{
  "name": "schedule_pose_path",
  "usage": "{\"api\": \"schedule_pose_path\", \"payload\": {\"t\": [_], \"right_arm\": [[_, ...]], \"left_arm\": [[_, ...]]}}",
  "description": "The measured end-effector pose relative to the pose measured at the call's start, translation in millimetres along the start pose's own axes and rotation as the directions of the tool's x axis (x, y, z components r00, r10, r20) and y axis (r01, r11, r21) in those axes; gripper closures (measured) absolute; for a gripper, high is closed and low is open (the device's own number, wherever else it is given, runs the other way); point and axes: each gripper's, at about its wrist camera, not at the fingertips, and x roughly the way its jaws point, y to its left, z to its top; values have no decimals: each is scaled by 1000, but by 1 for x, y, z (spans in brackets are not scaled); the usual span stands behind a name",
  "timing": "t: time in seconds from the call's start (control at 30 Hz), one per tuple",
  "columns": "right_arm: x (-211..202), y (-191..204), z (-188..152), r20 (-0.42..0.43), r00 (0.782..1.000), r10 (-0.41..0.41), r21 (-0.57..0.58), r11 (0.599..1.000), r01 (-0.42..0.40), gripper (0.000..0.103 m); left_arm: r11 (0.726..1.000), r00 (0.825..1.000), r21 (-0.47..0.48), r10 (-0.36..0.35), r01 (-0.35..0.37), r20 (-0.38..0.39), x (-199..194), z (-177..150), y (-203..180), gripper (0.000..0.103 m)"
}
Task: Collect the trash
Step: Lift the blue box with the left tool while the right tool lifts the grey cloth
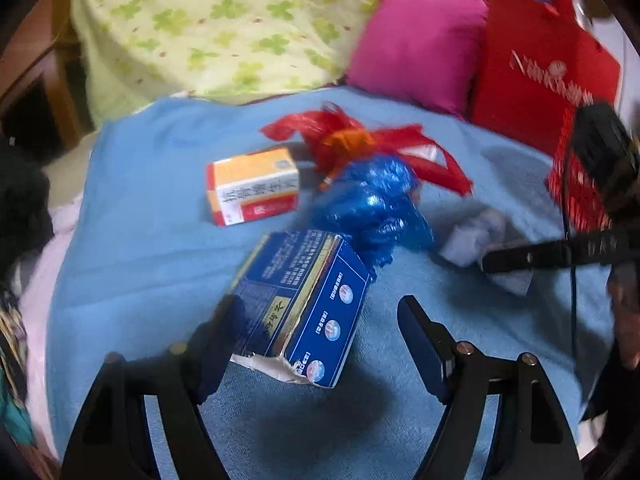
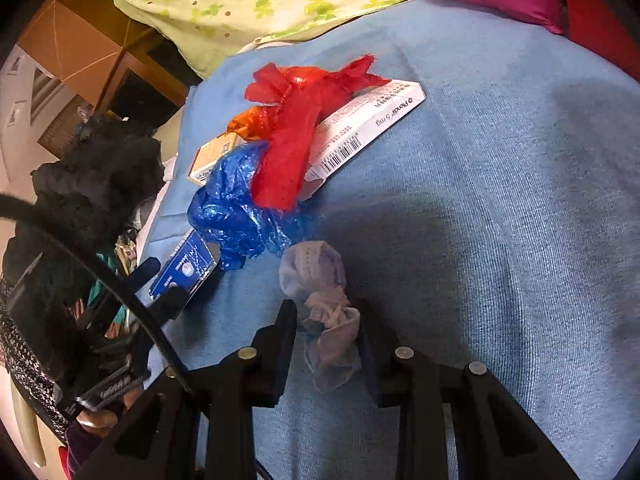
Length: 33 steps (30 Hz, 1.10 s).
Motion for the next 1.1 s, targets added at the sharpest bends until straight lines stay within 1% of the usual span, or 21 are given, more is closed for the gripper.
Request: {"api": "schedule_pose_path", "payload": {"t": [0.03,0.1,0.2,0.27,0.37,0.43,0.47,0.5,0.53,0.57,0.63,0.7,0.8,0.83,0.9,0.93,0.97,1.0,1.03,1.07,1.1], "right_arm": [[1,1,0,0,1000,-1,-2,1000,1,71],[2,2,-1,0,1000,-3,-4,1000,3,71],[4,2,0,-2,1000,3,2,1000,-3,71],[4,2,0,-3,1000,4,2,1000,-4,71],[3,1,0,-2,1000,4,-1,1000,-4,71],[2,-1,0,3,1000,10,1,1000,-10,71],[0,-1,-1,12,1000,14,1,1000,-14,71],[-3,1,0,26,1000,14,-5,1000,-14,71],[-5,2,-1,39,999,11,-14,1000,-10,71],[-10,5,-1,66,998,1,-35,999,1,71],[-18,11,-1,101,995,-8,-67,998,15,71],[-25,19,-3,132,991,-20,-113,993,35,71],[-23,23,-6,120,992,-40,-140,989,56,71],[-21,20,-6,102,994,-36,-122,991,48,71],[-18,8,-3,59,998,36,-43,999,-34,70],[-18,6,-2,57,997,52,-22,998,-50,69],[-20,3,-1,62,996,58,-1,998,-58,65],[-21,1,1,68,996,52,7,999,-53,59],[-23,-2,2,73,996,49,18,999,-51,40],[-23,-4,3,77,996,54,30,998,-57,32],[-25,-7,3,88,994,68,49,996,-73,32]], "left_arm": [[1000,1000,14,21,-21,-12,4,0,-4,24],[999,999,10,37,-37,-32,11,-1,-2,24],[999,999,-1,34,-34,-34,16,-2,3,24],[999,998,-24,27,-29,-57,24,-5,8,24],[997,994,-17,79,-80,-72,31,-8,13,24],[996,997,-80,39,-44,-70,29,-7,23,24],[993,998,-113,24,-30,-56,25,-6,29,24],[990,999,-137,23,-30,-47,22,-5,34,29],[988,999,-152,28,-35,-45,20,-5,37,40],[985,999,-168,23,-29,-41,18,-4,41,44],[981,1000,-196,1,-5,-19,13,-4,45,46],[980,1000,-197,-4,2,-9,11,-3,44,46],[981,1000,-193,-10,5,-24,13,-2,39,47],[981,1000,-194,-11,5,-28,13,-2,39,47],[978,999,-208,-19,13,-26,8,-2,39,49],[975,999,-220,-32,28,-17,5,-2,39,50],[972,999,-232,-44,42,-3,-1,-2,40,51],[969,999,-241,-52,53,8,-6,-1,40,54],[967,998,-247,-55,57,14,-10,-1,41,56],[965,998,-256,-57,60,21,-15,-1,41,56],[963,998,-263,-57,62,27,-20,-2,41,56]]}}
